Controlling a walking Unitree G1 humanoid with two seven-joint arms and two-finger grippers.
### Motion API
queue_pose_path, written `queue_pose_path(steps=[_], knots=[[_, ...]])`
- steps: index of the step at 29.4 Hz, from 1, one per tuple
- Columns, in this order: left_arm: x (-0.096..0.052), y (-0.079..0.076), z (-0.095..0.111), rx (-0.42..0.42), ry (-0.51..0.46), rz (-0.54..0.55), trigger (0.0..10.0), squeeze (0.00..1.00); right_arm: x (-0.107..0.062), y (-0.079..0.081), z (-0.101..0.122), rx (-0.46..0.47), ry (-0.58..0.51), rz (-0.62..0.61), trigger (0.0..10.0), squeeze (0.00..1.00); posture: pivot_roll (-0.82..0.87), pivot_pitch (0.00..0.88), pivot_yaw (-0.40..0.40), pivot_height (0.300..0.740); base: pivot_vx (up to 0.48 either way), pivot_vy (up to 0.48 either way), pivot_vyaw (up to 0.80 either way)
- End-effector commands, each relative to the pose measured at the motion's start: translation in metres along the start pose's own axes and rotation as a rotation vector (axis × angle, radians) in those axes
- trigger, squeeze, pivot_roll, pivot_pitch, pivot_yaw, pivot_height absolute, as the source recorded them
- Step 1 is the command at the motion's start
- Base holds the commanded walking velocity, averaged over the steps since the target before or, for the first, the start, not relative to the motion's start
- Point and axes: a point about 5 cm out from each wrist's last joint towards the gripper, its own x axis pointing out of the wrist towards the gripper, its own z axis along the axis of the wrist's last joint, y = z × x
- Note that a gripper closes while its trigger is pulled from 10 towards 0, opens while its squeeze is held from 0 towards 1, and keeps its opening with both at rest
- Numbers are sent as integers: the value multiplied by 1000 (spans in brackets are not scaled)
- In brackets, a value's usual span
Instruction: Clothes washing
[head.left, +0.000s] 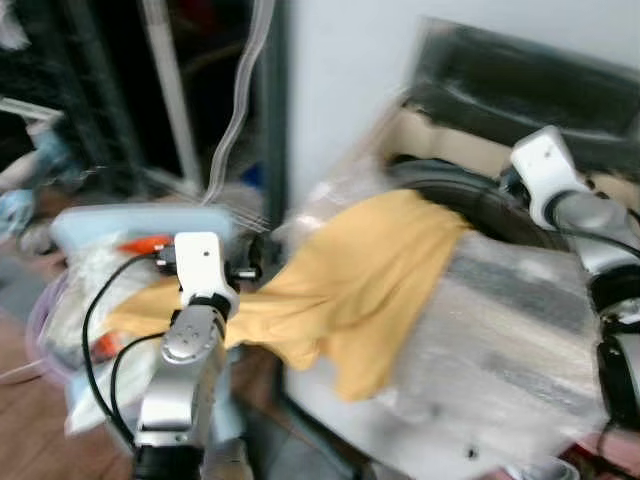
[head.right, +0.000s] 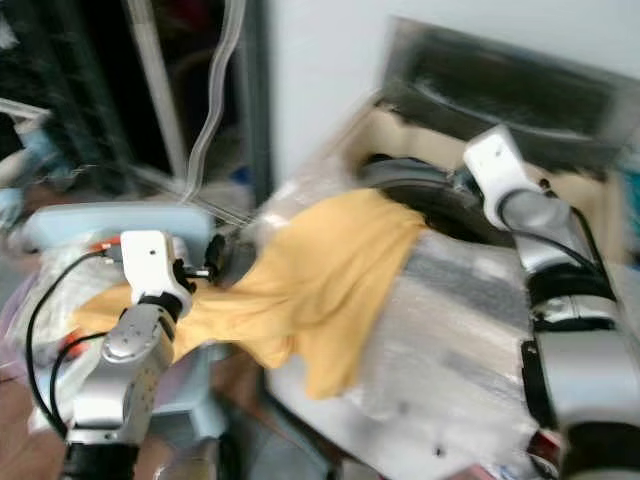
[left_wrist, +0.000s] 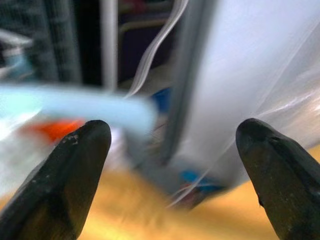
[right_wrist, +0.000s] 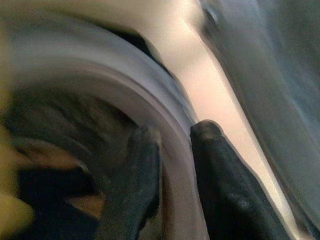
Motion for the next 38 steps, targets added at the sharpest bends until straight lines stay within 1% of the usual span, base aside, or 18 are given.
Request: queue_pose_path(steps=[1, 3, 4, 6, 7, 11, 17, 19, 22, 23, 24, 26, 28, 29, 30, 31, 32, 38], knots=[[3, -6, 5, 8, -6, -26, 10000, 0, -2, -8, 11, -36, -41, 2, 10000, 1000, -11, 0, -53, 740, 0, 0, 0], [3, -5, 5, 10, -6, -26, 10000, 0, -6, -24, 34, 41, -192, -117, 10000, 1000, -14, 0, -52, 740, 0, 0, 0], [3, -5, 5, 11, -5, -24, 10000, 0, -11, -31, 59, 202, -384, -134, 10000, 1000, -14, 0, -52, 740, 0, 0, 0], [3, -4, 5, 11, -5, -23, 10000, 0, -15, -32, 68, 279, -473, -97, 10000, 1000, -14, 0, -52, 740, 0, 0, 0], [3, -4, 5, 12, -3, -22, 10000, 0, -18, -22, 73, 282, -514, -4, 10000, 1000, -15, 0, -52, 740, 0, 0, 0], [2, -6, 4, 11, 0, -27, 10000, 0, -20, 20, 68, 153, -535, 169, 10000, 1000, -12, 0, -53, 740, 0, 0, 0], [0, -3, 5, 12, 0, -22, 10000, 0, -38, 58, 60, 159, -607, 317, 10000, 1000, -5, 0, -51, 740, 0, 0, 0], [-1, -2, 5, 40, -1, -33, 10000, 0, -54, 77, 43, 34, -577, 498, 10000, 1000, -9, 0, -50, 740, 0, 0, 0], [-1, -4, 4, 40, 1, -39, 10000, 0, -58, 83, 35, -59, -552, 546, 10000, 1000, -16, 0, -47, 740, 0, 0, 0], [-1, -4, 4, 39, 1, -42, 10000, 0, -59, 85, 34, -82, -548, 557, 10000, 678, -19, 0, -45, 740, 0, 0, 0], [0, -6, 4, 40, 0, -46, 10000, 0, -60, 87, 32, -101, -538, 570, 10000, 678, -19, 0, -46, 740, 0, 0, 0], [2, -10, 7, 46, -12, -61, 10000, 0, -59, 88, 28, -155, -519, 572, 10000, 0, -20, 0, -45, 740, 0, 0, 0], [2, -11, 8, 48, -17, -66, 10000, 0, -59, 89, 25, -191, -502, 572, 10000, 0, -18, 0, -44, 740, 0, 0, 0], [1, -11, 8, 48, -17, -67, 10000, 0, -58, 91, 23, -211, -491, 574, 9529, 0, -18, 0, -44, 740, 0, 0, 0], [1, -10, 7, 48, -14, -66, 10000, 0, -57, 93, 19, -252, -473, 576, 4745, 0, -15, 0, -44, 740, 0, 0, 0], [0, -10, 7, 49, -13, -66, 10000, 0, -56, 94, 18, -266, -466, 571, 2824, 0, -14, 0, -45, 740, 0, 0, 0], [0, -9, 6, 50, -12, -66, 10000, 0, -55, 96, 16, -277, -454, 571, 0, 0, -14, 0, -45, 740, 0, 0, 0], [-2, -7, 6, 53, -9, -57, 10000, 0, -46, 98, 12, -258, -404, 498, 0, 0, -2, 0, -51, 740, 0, 0, 0]])
